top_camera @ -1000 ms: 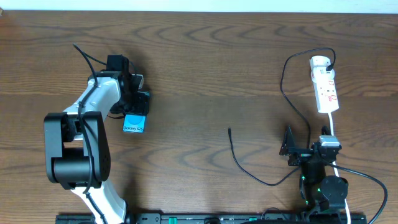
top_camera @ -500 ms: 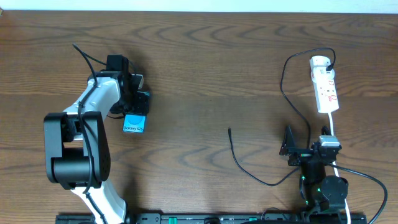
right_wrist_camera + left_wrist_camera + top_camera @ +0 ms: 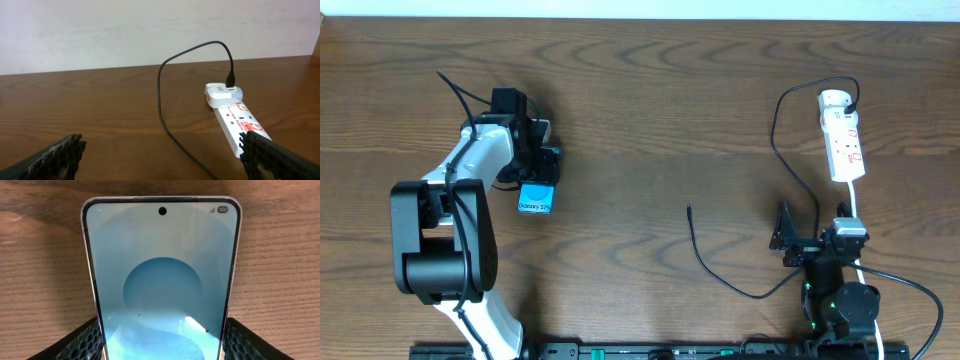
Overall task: Plug charger to phone and switch on socket
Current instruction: 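Lower the left gripper and close it on the phone's bottom edge, then lift the phone with the left gripper and tilt it upright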
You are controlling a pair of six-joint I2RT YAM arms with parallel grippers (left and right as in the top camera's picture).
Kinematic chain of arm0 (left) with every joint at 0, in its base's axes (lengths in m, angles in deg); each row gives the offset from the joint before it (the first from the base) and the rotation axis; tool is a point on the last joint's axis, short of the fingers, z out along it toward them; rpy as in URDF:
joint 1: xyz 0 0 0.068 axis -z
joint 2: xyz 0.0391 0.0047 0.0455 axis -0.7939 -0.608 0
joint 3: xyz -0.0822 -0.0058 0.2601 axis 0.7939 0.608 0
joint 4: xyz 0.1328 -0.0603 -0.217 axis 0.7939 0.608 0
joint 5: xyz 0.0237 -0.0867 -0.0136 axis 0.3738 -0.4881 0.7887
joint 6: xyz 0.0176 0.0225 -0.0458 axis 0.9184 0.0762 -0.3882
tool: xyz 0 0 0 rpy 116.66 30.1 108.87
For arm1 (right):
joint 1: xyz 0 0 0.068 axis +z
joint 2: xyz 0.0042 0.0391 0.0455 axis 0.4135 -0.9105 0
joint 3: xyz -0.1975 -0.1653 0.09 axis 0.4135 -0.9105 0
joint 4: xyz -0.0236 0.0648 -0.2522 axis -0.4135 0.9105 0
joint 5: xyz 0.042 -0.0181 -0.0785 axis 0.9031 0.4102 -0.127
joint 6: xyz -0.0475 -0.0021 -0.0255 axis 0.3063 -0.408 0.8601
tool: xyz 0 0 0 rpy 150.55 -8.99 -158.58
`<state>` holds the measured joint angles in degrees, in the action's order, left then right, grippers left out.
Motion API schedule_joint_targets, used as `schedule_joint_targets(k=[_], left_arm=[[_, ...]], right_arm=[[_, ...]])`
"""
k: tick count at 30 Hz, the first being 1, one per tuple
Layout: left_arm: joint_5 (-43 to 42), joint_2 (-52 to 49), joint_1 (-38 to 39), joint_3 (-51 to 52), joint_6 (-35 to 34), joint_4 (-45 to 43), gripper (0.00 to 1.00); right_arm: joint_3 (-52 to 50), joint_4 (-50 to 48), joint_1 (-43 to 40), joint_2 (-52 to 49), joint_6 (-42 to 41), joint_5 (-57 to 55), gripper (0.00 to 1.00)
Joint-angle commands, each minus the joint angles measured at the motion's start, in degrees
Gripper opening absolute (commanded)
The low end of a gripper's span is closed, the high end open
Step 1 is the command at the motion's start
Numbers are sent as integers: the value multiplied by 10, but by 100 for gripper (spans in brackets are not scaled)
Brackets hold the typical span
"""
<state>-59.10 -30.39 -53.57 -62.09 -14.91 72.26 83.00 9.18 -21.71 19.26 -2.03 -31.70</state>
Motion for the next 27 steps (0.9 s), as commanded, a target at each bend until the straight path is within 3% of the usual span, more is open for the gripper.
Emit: schedule_joint_targets(k=[1,9,10,11,27], left_arm=[[-1,-12,-1,6,6,3,35],[-2,-12,-1,6,5,3,19],[-2,-12,-1,6,3,3,9],[-2,-12,-1,6,-1,2,8],[-3,-8,-1,-2,-15,0,7]], right_arm=[[-1,2,5,3,4,0,99],[-1,2,5,3,4,0,99],[-1,2,5,3,3,0,99],[-1,2,5,3,3,0,99],[-1,2,5,3,3,0,99]])
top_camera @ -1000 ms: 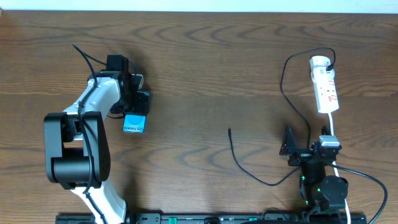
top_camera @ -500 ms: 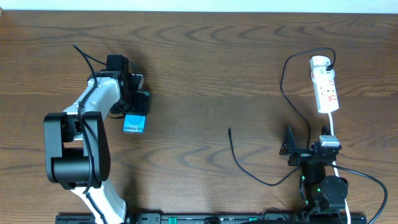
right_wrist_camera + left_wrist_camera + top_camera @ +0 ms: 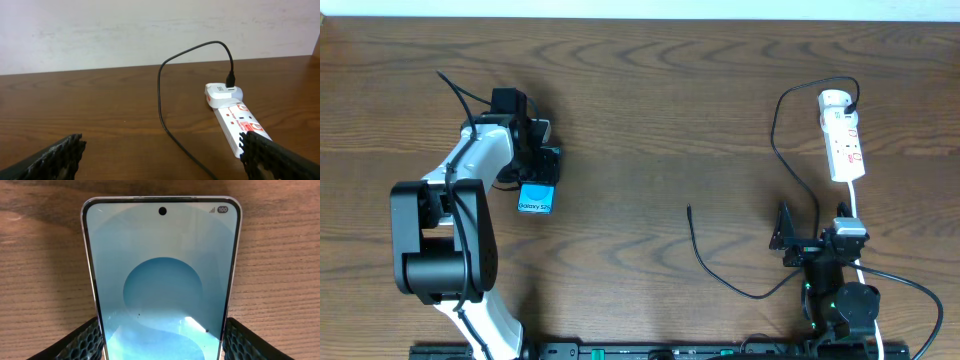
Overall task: Plug charger to phone and switch on socket
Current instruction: 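Lift the phone with the left gripper and tilt it upright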
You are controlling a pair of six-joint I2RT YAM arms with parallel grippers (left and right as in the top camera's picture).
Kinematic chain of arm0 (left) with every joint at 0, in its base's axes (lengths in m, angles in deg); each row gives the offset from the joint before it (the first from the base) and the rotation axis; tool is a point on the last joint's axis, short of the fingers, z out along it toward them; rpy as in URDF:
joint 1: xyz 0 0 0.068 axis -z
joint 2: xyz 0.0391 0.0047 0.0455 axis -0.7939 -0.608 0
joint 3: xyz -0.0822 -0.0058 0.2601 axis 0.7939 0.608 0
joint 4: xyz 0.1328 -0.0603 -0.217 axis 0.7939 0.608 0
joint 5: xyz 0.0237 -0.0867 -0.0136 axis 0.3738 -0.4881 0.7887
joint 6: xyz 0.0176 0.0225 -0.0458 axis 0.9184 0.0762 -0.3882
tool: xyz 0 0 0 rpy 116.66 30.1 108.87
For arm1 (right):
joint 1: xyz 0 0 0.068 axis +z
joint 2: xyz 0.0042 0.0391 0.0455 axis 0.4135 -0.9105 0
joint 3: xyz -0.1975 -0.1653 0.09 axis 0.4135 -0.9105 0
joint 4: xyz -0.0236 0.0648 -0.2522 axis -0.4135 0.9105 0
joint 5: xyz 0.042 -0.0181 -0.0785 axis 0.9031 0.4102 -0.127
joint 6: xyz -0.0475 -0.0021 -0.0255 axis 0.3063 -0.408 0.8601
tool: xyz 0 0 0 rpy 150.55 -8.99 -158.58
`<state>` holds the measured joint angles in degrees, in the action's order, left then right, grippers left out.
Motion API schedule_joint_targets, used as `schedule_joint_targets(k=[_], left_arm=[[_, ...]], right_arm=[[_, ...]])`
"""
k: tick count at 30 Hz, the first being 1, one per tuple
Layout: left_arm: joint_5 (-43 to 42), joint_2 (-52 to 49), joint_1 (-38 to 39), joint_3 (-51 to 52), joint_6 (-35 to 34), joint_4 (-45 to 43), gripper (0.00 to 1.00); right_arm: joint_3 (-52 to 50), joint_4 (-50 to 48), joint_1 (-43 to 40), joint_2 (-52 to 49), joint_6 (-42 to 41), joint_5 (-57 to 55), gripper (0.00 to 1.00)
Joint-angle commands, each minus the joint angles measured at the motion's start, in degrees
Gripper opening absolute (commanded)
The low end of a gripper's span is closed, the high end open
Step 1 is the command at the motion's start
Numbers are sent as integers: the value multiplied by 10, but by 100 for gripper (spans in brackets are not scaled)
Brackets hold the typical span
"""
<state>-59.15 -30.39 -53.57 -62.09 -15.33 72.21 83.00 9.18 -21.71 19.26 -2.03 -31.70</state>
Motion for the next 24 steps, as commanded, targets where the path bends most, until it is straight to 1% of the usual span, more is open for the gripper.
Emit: schedule_joint_targets(k=[1,14,18,20,24], left_arm=[[-3,-6,-1,-3,-14,0,7],[-3,85,-1,-8,-32,2,7],[-4,127,-1,-8,-52,6,7],[-18,146,-2,-8,-53,8,7],[-72,194,-2,-8,-61,16,7]], right_arm=[[-1,2,5,3,3,0,99],[-1,2,5,3,4,0,99],[-1,2,5,3,4,0,99],[-1,2,5,3,4,0,99],[-1,2,5,3,3,0,99]])
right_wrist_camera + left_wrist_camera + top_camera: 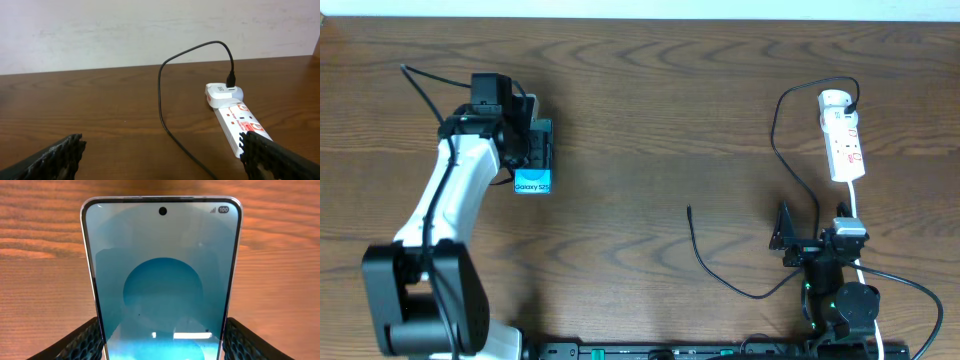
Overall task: Plug charger to phone and switch on socket
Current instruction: 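Lift the phone with the left gripper and tilt it upright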
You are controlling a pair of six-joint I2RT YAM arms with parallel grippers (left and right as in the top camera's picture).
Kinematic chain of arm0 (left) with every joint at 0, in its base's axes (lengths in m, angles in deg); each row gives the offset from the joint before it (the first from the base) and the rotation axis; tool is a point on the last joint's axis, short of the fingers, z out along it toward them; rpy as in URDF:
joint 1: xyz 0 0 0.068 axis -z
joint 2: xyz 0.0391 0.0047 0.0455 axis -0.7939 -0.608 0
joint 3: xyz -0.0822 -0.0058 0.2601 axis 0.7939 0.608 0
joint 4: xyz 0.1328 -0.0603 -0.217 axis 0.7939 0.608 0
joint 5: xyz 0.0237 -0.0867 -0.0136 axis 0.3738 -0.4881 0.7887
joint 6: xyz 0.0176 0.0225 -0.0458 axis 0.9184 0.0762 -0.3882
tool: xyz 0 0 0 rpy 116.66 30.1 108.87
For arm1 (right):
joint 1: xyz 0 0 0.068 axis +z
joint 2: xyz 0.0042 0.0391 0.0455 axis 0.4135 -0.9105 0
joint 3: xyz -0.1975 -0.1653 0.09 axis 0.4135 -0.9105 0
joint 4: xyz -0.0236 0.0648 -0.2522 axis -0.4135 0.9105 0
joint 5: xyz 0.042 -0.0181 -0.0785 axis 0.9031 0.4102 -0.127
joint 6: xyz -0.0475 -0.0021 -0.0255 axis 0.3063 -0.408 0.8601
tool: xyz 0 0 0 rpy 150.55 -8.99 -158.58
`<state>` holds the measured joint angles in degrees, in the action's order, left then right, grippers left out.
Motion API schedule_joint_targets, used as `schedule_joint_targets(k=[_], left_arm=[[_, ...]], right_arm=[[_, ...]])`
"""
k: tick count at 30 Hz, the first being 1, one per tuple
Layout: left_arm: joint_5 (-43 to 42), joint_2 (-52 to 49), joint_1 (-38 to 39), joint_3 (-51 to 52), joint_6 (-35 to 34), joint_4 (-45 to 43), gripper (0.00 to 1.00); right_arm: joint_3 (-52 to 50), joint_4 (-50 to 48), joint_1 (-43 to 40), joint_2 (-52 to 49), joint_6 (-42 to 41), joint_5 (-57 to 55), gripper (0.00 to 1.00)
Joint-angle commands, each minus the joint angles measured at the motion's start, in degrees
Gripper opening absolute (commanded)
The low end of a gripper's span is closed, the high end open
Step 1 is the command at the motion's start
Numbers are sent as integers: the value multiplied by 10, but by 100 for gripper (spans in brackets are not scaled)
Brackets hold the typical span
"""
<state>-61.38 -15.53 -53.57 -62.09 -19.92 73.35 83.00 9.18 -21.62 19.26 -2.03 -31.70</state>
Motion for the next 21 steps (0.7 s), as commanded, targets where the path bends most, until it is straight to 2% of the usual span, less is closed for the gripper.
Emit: schedule_joint_targets(k=[1,5,10,21], left_arm=[[-56,53,-2,-8,-24,6,7],[-67,83,-2,-8,-71,17,7],[-128,110,-2,-8,-126,32,7],[-207,117,-2,-8,-402,66,7]], right_arm=[[-1,2,4,3,4,0,99],[-1,2,4,3,4,0,99],[-1,2,4,3,4,0,99],[-1,2,4,3,4,0,99]])
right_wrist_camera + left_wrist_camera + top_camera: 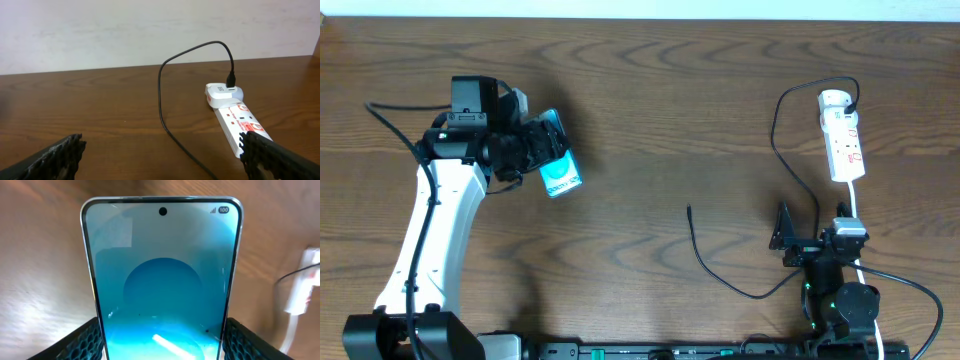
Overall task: Plug charger to phone and switch on socket
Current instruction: 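Lift the phone with the left gripper and tilt it upright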
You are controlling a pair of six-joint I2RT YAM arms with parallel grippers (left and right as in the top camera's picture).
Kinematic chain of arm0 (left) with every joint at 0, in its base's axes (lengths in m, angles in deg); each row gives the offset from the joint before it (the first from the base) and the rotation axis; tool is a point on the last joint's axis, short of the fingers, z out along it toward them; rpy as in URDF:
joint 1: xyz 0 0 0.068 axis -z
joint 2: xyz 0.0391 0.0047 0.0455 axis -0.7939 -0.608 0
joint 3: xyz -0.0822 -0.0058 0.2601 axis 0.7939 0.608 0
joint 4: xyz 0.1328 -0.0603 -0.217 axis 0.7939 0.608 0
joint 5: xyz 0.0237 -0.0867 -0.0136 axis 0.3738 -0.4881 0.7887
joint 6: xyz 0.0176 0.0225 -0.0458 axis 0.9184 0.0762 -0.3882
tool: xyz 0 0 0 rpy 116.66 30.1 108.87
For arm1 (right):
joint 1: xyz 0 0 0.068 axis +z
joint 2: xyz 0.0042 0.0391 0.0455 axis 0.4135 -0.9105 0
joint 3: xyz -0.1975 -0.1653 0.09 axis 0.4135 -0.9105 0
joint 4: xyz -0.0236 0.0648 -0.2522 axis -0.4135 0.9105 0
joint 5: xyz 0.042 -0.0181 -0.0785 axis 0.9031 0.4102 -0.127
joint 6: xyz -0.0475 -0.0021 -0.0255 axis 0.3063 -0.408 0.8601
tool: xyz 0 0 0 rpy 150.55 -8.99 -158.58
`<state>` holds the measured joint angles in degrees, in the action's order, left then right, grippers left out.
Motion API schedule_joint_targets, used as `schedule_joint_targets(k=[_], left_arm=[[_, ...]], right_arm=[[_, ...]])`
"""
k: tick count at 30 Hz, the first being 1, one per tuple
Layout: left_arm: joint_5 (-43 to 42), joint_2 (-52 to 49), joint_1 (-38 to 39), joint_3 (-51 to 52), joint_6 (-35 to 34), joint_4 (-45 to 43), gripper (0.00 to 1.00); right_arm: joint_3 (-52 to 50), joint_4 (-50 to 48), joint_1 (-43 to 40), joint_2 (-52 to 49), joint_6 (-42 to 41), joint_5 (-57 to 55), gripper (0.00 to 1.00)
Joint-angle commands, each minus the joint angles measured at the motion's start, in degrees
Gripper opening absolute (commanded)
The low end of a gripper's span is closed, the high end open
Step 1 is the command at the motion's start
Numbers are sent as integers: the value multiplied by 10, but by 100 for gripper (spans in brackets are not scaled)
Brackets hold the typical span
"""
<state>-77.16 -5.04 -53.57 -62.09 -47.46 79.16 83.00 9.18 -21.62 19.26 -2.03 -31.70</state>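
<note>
My left gripper (535, 155) is shut on the phone (556, 172), a blue-screened handset lifted off the table and tilted toward the right. In the left wrist view the phone (161, 275) fills the frame between both pads. A white power strip (842, 140) lies at the far right, with a white charger (834, 100) plugged into its far end. The black cable (790, 170) runs from it to a loose end (689, 209) at mid-table. My right gripper (810, 240) rests open near the front edge, just short of the strip (240, 122).
The brown wooden table (650, 110) spreads out between the two arms. A white cord (855, 205) runs from the strip toward the right arm's base. A pale wall (150, 30) stands behind the table's far edge.
The left arm has raised the phone and turned it, so its free end points right toward the cable. The right arm and the cable have not moved.
The left gripper was shut on the phone low at the left of the table at the two oldest moments. Then the phone was further back and left. Now it is raised and angled rightward. The right gripper stayed open and still throughout.
</note>
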Motion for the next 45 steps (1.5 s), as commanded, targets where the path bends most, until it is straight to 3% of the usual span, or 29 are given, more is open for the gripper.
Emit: schedule_joint_targets(k=[1,10,20,29,40,45], left_arm=[[-57,12,-2,-8,-146,10,7],[-145,12,-3,-8,-390,9,7],[-339,12,-49,-8,-533,7,7],[-475,12,-96,-8,-565,7,7],[-480,12,-97,-8,-565,7,7],[-434,12,-97,-8,-537,8,7]], right_arm=[[-1,2,4,3,4,0,99],[-1,2,4,3,4,0,99],[-1,2,4,3,3,0,99],[-1,2,4,3,4,0,99],[-1,2,4,3,4,0,99],[-1,2,4,3,4,0,99]])
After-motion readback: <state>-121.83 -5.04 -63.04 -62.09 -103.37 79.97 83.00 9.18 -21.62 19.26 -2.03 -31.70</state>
